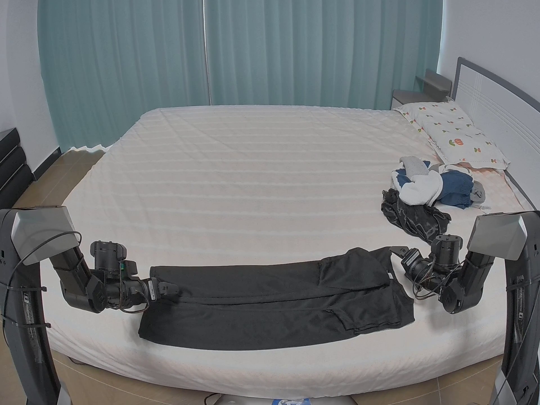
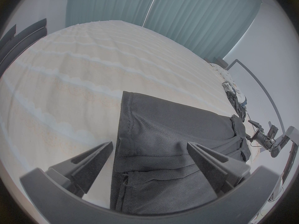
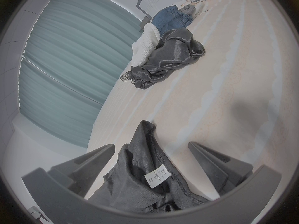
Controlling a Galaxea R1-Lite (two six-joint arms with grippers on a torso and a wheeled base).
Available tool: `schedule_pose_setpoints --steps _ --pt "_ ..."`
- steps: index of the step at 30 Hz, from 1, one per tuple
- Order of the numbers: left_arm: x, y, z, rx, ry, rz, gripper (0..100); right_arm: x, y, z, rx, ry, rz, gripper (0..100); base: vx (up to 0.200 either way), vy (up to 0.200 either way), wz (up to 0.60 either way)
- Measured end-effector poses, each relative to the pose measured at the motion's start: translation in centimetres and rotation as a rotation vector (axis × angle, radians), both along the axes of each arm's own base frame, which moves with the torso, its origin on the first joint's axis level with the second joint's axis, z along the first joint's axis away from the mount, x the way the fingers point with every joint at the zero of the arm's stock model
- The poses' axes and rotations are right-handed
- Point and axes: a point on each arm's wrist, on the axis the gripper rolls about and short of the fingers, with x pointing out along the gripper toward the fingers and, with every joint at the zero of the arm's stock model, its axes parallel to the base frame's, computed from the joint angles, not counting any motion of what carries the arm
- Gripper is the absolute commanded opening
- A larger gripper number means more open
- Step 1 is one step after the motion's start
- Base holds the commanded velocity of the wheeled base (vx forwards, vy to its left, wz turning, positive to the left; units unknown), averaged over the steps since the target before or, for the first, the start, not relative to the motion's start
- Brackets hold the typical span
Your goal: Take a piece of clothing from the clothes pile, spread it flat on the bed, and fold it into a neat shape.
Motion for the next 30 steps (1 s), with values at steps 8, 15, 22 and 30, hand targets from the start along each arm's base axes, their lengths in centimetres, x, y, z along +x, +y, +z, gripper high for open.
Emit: schedule_pose_setpoints --steps 8,15,22,30 --pt "0.11 -0.07 -0.22 -0.008 0.003 -0.009 100 0.00 0.00 0.01 0.000 -0.001 0.000 100 0.000 0.000 0.00" --pt "0.35 -0.43 -0.68 -0.009 0.004 -0.021 100 0.00 -0.01 0.01 0.000 -0.001 0.000 100 0.000 0.000 0.00" --pt "0.52 -0.52 -0.84 -0.013 0.005 -0.019 0 0.01 -0.01 0.01 0.000 -0.001 0.000 100 0.000 0.000 0.00" --pt "0.39 0.32 -0.97 -0.015 0.013 0.005 0 -0.02 -0.01 -0.01 -0.001 0.000 0.000 100 0.000 0.000 0.00"
